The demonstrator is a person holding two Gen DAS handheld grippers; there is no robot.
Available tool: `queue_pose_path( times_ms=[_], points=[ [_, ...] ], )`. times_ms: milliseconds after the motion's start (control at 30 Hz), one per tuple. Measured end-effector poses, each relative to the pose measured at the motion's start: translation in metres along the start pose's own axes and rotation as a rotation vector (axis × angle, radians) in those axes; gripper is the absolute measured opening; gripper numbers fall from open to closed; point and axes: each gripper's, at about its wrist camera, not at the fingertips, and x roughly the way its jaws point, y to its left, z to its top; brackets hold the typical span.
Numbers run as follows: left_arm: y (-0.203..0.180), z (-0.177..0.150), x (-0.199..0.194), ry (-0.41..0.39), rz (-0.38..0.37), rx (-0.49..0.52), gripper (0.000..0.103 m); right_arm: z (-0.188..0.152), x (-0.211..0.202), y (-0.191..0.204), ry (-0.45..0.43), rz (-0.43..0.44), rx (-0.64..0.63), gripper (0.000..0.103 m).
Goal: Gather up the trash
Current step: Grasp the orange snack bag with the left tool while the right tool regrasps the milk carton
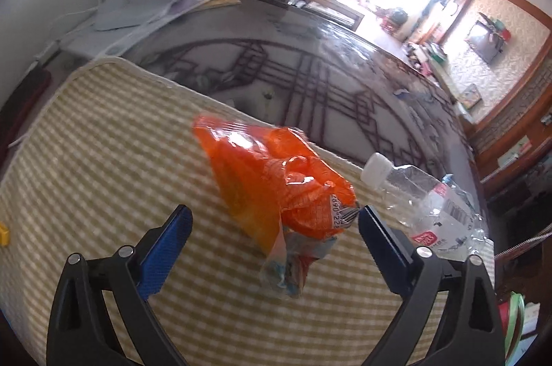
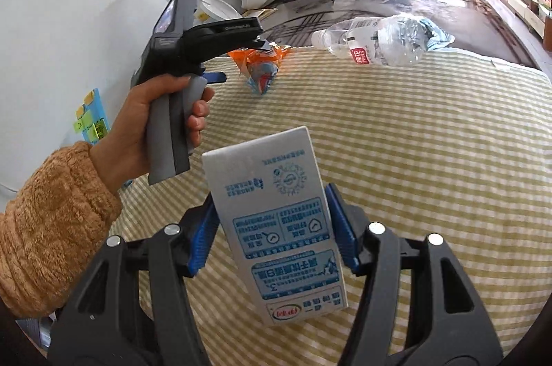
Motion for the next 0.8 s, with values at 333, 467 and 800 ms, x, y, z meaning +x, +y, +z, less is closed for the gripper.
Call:
queue_pose_path(
  times_ms=[333,467,800],
  points=[
    [-0.010,-0.008,-0.009,0.038,-0.088,0.014,0.057,-0.001,0.005,0.003,-0.002,-0.019,-0.035,0.058],
    [-0.007,-0.013,-0.032,0.016,-0.138,-0.021,0.057,-0.003,0.003,0.006,-0.003,-0.032,-0.057,0.058],
    [0.005,-0.051,-0.088,-0.027,-0.199,-0.072,0.057,-0.006,-0.016,0.014,-0.047,-0.060,-0.084,0.058]
  ],
)
